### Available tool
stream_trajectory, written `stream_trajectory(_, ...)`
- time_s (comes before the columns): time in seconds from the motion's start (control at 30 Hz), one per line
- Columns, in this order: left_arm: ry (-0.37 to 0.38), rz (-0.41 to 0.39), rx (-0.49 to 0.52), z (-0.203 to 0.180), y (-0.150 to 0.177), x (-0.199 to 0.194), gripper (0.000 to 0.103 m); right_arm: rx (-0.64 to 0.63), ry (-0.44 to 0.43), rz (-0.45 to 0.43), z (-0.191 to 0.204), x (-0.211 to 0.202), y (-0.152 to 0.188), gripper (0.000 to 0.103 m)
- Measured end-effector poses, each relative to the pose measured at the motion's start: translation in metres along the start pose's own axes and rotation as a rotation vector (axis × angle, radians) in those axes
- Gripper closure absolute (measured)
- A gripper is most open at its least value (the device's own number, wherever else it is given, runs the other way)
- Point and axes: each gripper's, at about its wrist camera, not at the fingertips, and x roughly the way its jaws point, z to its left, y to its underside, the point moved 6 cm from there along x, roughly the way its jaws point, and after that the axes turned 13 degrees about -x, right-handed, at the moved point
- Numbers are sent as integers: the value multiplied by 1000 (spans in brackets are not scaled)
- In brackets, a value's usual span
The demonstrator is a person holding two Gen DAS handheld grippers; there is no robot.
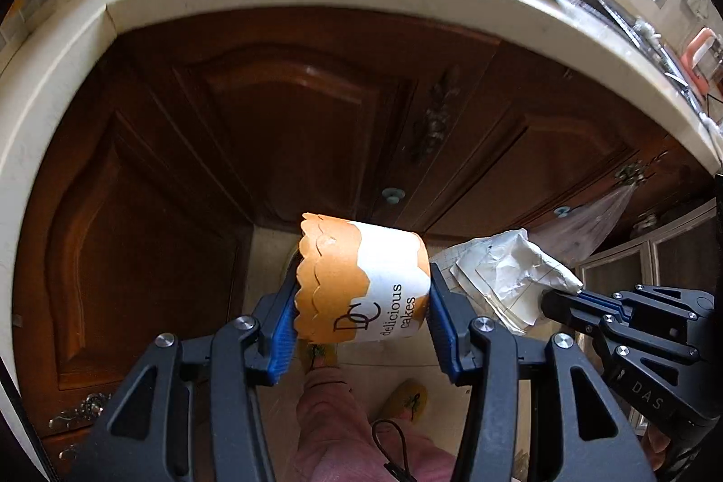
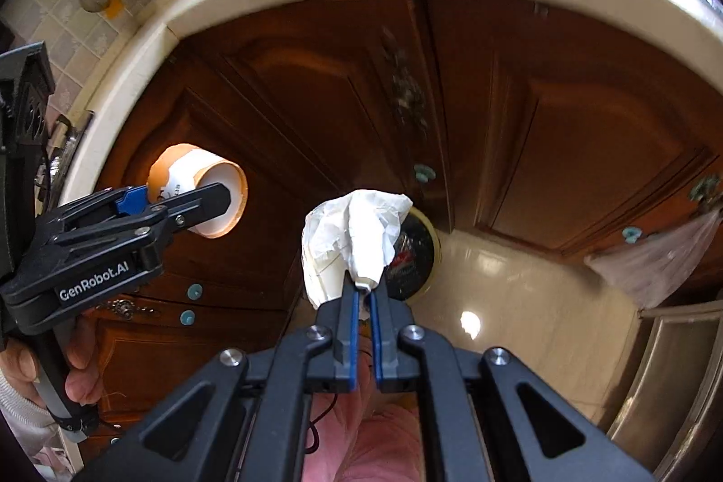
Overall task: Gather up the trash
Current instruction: 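Carry the cake cup and tissue down toward the black trash bin, then open both tools over the bin to drop the cup and tissue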
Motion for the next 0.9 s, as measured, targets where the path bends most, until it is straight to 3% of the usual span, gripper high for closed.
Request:
stream_trajectory(0.5, -18, 162, -45, 39, 33, 128, 54, 118, -4, 119, -34, 122, 38, 99)
stream_trajectory(0.9, -20, 236, -21, 56, 34, 209, 54, 175, -18, 199, -46, 198, 55, 99)
